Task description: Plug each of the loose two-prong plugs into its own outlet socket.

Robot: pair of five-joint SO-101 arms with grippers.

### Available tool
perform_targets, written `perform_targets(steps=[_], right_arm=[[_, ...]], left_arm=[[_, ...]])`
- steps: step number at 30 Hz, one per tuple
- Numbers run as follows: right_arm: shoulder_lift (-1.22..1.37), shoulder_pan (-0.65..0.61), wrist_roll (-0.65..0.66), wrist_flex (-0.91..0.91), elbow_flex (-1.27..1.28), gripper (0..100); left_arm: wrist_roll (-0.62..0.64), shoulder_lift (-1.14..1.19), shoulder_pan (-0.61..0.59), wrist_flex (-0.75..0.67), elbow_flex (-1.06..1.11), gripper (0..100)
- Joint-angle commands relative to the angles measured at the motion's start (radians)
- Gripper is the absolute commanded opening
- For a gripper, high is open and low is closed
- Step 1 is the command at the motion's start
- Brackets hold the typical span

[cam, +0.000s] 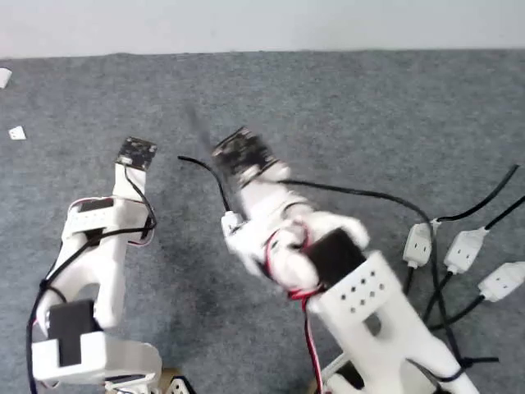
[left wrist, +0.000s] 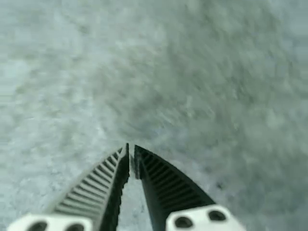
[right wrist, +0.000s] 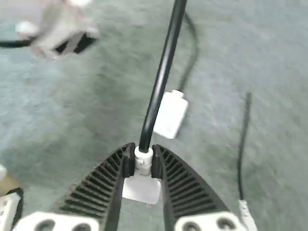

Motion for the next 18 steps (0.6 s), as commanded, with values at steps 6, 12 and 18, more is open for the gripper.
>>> perform_targets(steps=[6, 12, 18], right_arm=[[0.099, -0.085, -0.012, -0.096, 0.061, 0.8], [0.154, -0.117, -0.018, -0.143, 0.091, 0.8], [0.196, -0.116, -0.018, -0.166, 0.091, 0.8]], left_arm=[[-0.311, -0.078, 0.118, 0.063, 0.061, 1], [-0.384, -0.301, 0.143, -0.086, 0.302, 1], [-0.425, -0.494, 0.167, -0.178, 0.478, 1]])
